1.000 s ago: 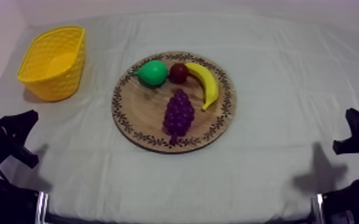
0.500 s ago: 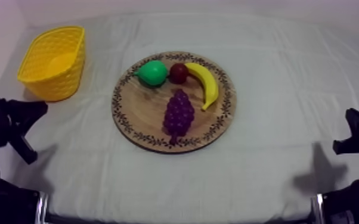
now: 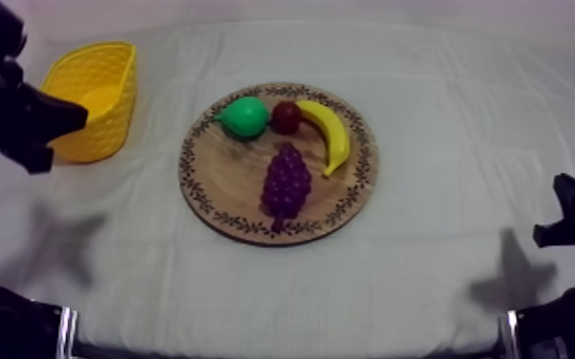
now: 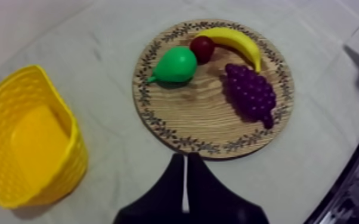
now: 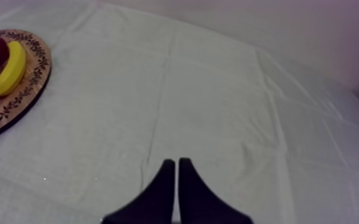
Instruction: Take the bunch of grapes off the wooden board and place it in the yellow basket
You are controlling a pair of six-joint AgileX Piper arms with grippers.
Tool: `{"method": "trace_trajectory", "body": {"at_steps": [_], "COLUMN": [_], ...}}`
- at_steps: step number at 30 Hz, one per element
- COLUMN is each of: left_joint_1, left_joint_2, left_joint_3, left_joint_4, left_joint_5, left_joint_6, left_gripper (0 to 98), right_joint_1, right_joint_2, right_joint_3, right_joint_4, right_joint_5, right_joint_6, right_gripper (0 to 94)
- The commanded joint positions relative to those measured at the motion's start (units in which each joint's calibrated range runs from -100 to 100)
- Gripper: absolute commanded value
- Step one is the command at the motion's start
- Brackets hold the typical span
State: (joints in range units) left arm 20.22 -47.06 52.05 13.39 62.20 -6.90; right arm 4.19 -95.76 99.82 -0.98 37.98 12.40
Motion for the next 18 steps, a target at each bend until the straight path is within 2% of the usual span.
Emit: {"method": "trace_trajectory", "body": {"at_steps": [1,5,9,18], "left_joint_1": [0.1,0.8,1.7,5.7], "left_joint_2": [5.8,12.2,17.8,28.6], "left_joint_3": [-7.5,-12.9,-17.5,-26.4], "left_joint_4": [1.45,3.31,3.61,-0.48], "left_joint_5": [3.9,7.0,9.3,14.9], "left_joint_6": [0.8,2.6,6.2,15.3], "left_gripper": [0.0,0.0,0.0,0.0], "right_joint_1": [0.0,0.0,0.0,0.0], "right_joint_2": [0.0,0.0,0.0,0.0], "right_joint_3": [0.0,0.0,0.0,0.0], "right_joint_4": [0.0,0.0,0.0,0.0], "right_joint_5": [0.0,0.0,0.0,0.0], "right_joint_6": [0.0,0.0,0.0,0.0], "right_gripper": [0.3,0.3,0.3,0.3]}}
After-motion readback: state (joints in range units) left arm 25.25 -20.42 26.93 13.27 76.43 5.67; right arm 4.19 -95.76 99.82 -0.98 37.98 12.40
